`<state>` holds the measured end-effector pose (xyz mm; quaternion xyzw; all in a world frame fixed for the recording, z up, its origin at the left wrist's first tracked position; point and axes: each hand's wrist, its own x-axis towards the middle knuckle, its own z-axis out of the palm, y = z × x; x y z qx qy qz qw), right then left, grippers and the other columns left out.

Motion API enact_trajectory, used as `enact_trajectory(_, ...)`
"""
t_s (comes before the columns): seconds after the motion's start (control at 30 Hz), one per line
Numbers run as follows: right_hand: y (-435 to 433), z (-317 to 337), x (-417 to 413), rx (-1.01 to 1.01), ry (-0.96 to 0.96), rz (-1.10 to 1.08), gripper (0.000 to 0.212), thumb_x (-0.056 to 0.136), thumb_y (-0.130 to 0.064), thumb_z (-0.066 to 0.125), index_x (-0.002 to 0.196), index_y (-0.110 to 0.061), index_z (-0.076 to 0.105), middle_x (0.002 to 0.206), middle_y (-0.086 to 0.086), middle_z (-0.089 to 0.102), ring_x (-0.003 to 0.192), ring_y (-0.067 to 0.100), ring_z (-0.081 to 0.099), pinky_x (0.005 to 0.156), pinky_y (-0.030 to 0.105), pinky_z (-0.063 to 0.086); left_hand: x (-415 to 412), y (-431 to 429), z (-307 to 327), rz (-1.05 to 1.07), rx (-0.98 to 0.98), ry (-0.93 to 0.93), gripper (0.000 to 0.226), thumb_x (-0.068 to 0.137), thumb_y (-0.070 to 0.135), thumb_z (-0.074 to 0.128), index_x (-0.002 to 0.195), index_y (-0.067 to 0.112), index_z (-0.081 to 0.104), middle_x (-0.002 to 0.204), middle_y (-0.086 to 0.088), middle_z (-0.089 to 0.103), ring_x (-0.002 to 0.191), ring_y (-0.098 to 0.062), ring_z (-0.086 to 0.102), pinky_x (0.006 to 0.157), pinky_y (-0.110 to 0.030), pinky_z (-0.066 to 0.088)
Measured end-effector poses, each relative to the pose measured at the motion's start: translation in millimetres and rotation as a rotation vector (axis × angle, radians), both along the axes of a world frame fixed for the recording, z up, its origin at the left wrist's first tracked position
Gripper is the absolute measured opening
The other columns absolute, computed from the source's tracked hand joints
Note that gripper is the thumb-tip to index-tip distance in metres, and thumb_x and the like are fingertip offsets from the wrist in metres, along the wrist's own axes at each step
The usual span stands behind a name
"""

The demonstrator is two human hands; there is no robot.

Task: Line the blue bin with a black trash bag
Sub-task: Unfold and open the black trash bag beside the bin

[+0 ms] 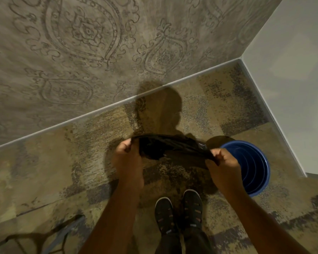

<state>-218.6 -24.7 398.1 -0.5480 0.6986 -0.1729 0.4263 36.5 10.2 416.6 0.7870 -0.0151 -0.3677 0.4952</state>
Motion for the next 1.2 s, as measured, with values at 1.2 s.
enact_trajectory(1.2,-47,59,65,-0.241,-0.067,0.341,0.014,0.094,-0.018,0.059,0.101,-0.023,0.07,0.094,-0.007,0.073,0.089,0.014,0.069,0.08,0.045,0.059,-12,11,17,-0.639,0.435,-0.627,0.014,0.086,0.019,0.068,0.082,0.032,0.067,0.067,0.014,0.06,0.057,-0.008,0.057,0.048,-0.023,0.038)
